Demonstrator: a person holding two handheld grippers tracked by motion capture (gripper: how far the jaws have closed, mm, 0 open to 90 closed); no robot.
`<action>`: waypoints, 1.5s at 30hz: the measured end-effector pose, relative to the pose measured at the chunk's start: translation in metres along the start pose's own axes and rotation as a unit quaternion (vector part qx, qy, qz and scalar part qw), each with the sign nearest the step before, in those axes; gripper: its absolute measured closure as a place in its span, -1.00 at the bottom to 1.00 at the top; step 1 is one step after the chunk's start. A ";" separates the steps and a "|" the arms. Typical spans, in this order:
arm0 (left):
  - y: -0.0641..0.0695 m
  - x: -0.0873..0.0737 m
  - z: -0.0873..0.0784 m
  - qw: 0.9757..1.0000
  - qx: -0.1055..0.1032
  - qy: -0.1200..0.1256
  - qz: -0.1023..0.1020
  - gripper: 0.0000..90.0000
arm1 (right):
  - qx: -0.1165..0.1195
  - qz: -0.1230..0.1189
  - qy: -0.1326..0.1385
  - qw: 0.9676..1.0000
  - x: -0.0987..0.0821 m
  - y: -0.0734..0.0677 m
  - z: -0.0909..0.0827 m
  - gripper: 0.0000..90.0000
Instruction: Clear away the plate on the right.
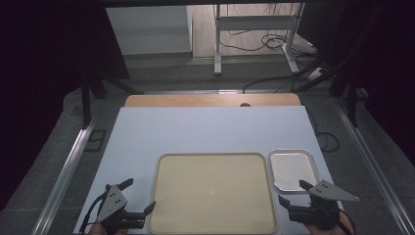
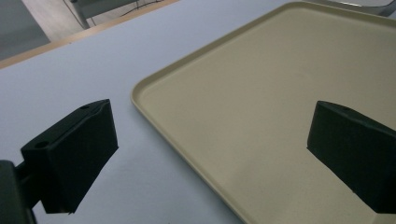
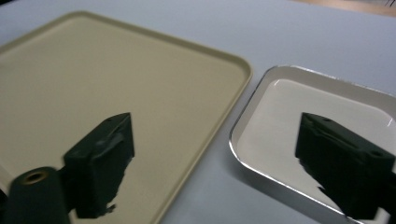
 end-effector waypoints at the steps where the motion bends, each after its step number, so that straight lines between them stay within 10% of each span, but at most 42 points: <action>1: 0.000 0.000 0.000 1.000 0.001 0.000 0.001 -0.97 | 0.002 -0.003 -0.006 1.000 -0.001 0.000 0.001 -0.83; 21: 0.000 0.001 0.002 1.000 -0.003 -0.003 -0.002 -0.94 | 0.044 -0.015 0.000 0.999 -0.007 0.004 0.008 -1.00; 45: 0.000 0.001 0.003 1.000 0.000 -0.007 0.000 -0.93 | 0.042 -0.009 0.011 0.999 -0.004 0.011 0.013 -1.00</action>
Point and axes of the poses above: each handheld gripper's, and its own axes: z roughly forward along the jaws, x roughly out of its top, y roughly to its right, the point moved 2 cm from there along z, roughly forward along the jaws, and after that the axes turned 7 degrees about y, right-handed, at the moved point
